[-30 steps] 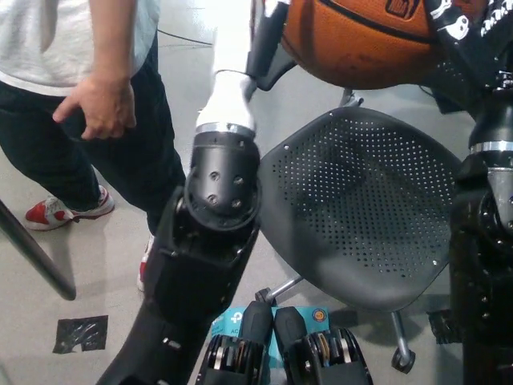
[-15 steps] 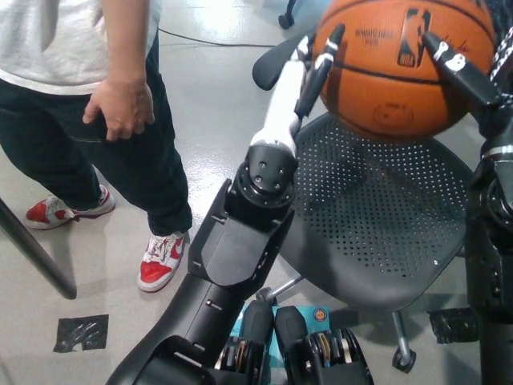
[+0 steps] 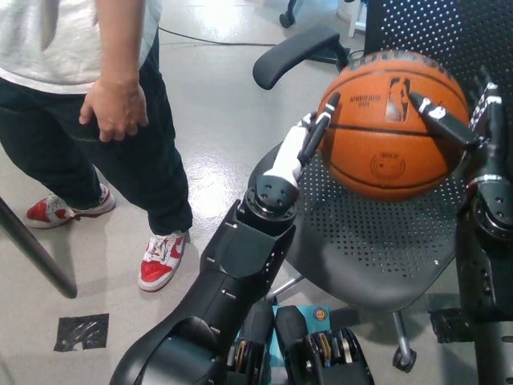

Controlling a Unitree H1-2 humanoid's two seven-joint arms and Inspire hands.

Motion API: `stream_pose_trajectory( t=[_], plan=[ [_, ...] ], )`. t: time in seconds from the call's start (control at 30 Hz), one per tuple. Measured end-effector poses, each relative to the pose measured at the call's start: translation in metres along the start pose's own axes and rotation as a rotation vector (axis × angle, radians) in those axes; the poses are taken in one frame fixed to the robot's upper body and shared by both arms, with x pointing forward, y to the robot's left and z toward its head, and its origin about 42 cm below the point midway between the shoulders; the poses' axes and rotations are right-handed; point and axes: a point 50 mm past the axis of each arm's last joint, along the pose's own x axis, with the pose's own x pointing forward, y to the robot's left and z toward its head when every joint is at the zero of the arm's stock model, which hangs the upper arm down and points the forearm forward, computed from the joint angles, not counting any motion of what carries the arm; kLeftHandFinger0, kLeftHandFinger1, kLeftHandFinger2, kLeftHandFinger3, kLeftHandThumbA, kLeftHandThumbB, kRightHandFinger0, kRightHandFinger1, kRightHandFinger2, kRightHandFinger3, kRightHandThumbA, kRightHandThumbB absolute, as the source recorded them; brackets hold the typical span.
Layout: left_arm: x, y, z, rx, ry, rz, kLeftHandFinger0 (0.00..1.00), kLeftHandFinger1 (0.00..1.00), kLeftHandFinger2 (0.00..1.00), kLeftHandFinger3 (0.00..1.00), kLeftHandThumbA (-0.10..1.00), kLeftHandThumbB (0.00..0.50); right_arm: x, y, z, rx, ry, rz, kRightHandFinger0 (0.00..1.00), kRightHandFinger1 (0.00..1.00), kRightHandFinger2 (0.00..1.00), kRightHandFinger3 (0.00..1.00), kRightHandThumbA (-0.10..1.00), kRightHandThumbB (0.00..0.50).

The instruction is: The robot grabs the basketball from a person using both hands and then drops it on the black chair in the front

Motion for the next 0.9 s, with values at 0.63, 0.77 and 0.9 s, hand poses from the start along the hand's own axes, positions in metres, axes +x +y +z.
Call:
stream_pose_trajectory(
  t=[0.63,0.77,0.9],
  plan=[
    [0.01,0.006,-0.005,-0.049,-0.006,-0.078,1.0,1.0,1.0,1.0,1.0,0.371,0.006,-0.01,-0.026,0.03,0.009,-0.028,1.0,1.0,1.0,1.0,1.0,0.27],
    [0.014,0.018,0.027,-0.085,-0.093,-0.083,1.0,1.0,1.0,1.0,1.0,0.384,0.015,-0.009,-0.004,0.076,-0.061,-0.034,1.0,1.0,1.0,1.0,1.0,0.279],
    [0.016,0.034,0.049,-0.084,-0.165,-0.083,1.0,1.0,1.0,1.0,1.0,0.385,0.018,-0.009,0.017,0.096,-0.136,-0.034,1.0,1.0,1.0,1.0,1.0,0.219]
  ],
)
